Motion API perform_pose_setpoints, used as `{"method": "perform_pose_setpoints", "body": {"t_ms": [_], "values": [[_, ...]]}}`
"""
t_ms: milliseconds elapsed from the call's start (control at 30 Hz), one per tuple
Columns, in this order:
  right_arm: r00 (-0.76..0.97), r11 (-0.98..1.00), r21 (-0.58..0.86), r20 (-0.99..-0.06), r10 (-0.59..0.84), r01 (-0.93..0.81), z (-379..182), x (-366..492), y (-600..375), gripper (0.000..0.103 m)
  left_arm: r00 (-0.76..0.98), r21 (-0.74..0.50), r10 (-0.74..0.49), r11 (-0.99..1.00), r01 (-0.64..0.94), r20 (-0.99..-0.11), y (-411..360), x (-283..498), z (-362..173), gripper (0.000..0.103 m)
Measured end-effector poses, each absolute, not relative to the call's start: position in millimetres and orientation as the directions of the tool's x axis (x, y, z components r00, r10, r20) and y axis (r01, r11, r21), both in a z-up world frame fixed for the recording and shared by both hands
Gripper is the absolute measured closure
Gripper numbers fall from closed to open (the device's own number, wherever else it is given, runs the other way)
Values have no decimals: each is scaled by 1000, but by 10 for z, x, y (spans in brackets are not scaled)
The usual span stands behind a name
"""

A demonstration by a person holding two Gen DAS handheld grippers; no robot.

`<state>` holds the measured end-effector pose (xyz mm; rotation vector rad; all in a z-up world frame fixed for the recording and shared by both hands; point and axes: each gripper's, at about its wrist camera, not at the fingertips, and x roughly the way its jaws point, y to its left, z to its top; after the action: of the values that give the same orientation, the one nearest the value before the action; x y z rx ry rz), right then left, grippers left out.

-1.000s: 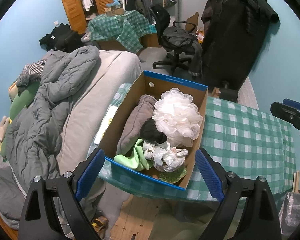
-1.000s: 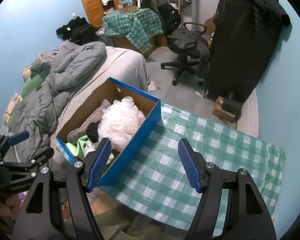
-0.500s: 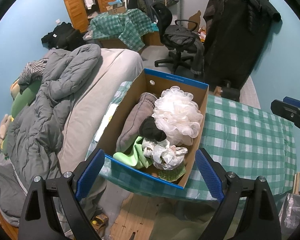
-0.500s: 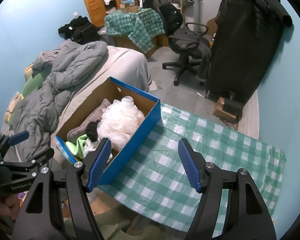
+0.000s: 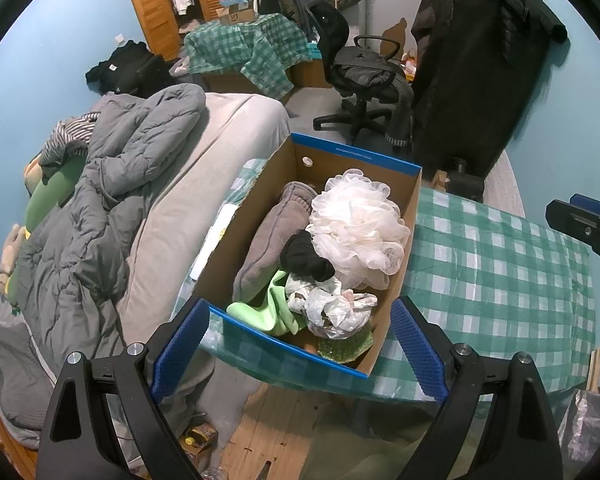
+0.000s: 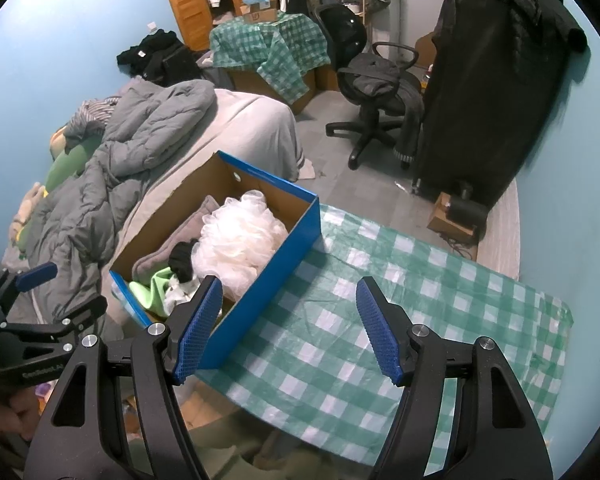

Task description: Organize soft objects

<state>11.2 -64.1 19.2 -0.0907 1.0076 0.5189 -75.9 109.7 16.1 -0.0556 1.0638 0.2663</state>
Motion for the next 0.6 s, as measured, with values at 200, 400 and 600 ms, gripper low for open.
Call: {"method": "perform_pose_setpoints", "body": {"t_ms": [200,400,600], "values": [[424,876,163,-825,373,-455,194,119,-643,34,453,77,185,967,-245,-872,1099,-761,160,10],[424,876,162,-825,373,-454,194,126,-645,34,452,81,189,966,-248,-872,1090,-721,153,10],[422,875,164,-826,375,-456,183,127,-651,34,449,77,186,965,-250,-874,1095,-720,157,10]]}}
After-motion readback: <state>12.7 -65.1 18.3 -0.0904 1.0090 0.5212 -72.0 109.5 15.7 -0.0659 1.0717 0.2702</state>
